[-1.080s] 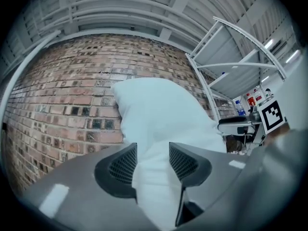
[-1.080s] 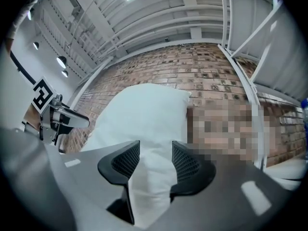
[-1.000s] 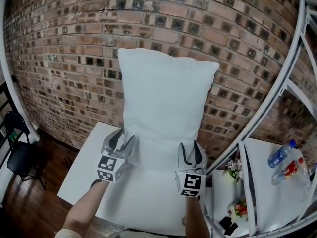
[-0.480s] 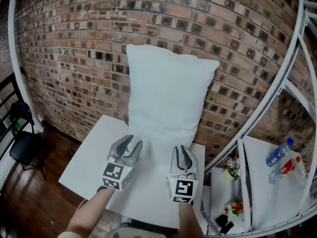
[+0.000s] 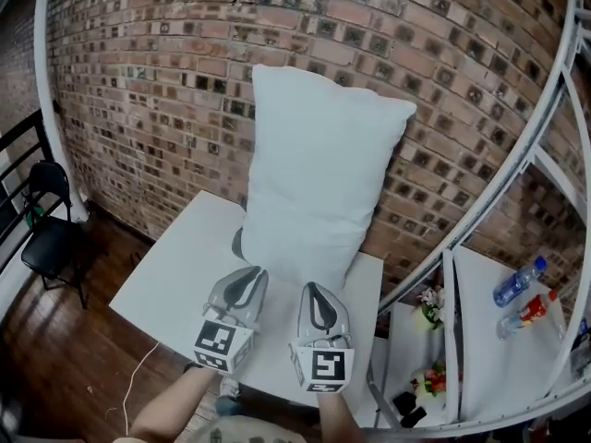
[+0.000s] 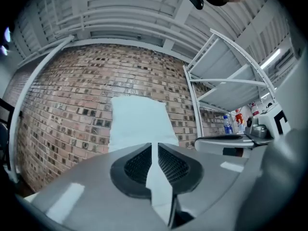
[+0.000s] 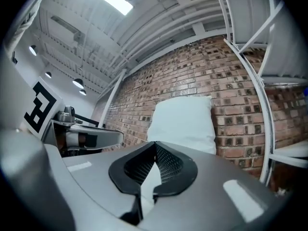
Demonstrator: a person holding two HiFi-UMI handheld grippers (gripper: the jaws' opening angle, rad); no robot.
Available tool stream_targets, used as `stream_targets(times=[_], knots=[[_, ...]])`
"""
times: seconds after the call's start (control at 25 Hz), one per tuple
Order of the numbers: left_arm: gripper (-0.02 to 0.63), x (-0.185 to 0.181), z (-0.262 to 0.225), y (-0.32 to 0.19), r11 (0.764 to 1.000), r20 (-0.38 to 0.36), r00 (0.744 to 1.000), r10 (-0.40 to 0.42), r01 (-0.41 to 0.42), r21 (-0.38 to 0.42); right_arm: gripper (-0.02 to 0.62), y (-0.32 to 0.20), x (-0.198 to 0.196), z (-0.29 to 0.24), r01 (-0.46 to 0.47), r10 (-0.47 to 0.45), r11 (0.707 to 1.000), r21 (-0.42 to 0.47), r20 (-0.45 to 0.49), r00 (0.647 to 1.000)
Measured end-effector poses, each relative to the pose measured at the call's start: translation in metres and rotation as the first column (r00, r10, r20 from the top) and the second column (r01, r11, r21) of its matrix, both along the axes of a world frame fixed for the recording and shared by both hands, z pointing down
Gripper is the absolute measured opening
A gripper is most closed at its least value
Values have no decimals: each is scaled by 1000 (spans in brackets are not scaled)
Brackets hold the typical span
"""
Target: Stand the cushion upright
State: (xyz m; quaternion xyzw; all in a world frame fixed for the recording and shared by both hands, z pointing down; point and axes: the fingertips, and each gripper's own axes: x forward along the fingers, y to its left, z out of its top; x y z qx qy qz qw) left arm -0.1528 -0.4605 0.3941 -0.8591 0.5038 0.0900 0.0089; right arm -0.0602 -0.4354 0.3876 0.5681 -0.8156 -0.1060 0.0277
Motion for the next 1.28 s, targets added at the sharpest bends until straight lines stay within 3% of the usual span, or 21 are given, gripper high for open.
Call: stream_targets(times=[0.16, 0.48, 1.28], knots=[[11, 7, 9, 27, 1000, -11, 1000, -4, 4, -24, 0, 26, -10, 14, 55, -53, 997, -51, 42, 998], [0, 21, 25, 73, 998, -22, 1000, 5, -6, -62, 0, 66, -24, 21, 102, -100, 991, -82, 26, 995], [0, -8, 44, 122, 990, -4, 996, -84, 83, -110, 0, 111, -46, 42, 176, -172, 974, -143, 39, 984]])
